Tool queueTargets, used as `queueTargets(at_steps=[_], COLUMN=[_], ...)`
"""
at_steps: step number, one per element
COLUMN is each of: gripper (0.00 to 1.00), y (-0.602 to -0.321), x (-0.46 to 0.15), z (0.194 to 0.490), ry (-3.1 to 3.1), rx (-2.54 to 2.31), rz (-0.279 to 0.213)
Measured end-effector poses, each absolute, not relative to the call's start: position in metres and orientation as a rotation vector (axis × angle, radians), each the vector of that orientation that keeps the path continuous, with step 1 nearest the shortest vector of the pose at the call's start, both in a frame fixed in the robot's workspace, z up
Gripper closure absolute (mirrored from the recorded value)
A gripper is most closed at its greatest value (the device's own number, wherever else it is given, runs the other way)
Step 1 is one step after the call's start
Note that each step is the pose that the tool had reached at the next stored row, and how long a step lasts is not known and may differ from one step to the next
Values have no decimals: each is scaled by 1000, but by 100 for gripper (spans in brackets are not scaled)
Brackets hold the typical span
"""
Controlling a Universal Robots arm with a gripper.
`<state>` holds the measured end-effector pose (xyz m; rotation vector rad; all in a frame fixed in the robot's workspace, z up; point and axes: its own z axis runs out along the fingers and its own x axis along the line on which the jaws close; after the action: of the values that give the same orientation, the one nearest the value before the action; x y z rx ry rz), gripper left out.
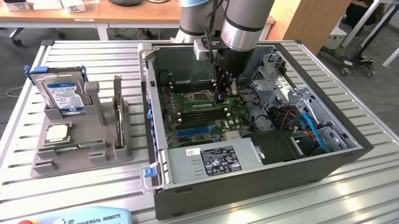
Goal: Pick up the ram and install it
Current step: 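Insert the ram into the slot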
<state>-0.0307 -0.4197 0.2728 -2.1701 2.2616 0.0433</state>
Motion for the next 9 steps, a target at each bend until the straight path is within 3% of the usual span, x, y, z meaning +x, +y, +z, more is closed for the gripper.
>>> queueTargets(at_steps=[9], gripper=[89], y=[-416], x=[-31], z=[271], ry=[2261], rx=[-2170], rz=[43])
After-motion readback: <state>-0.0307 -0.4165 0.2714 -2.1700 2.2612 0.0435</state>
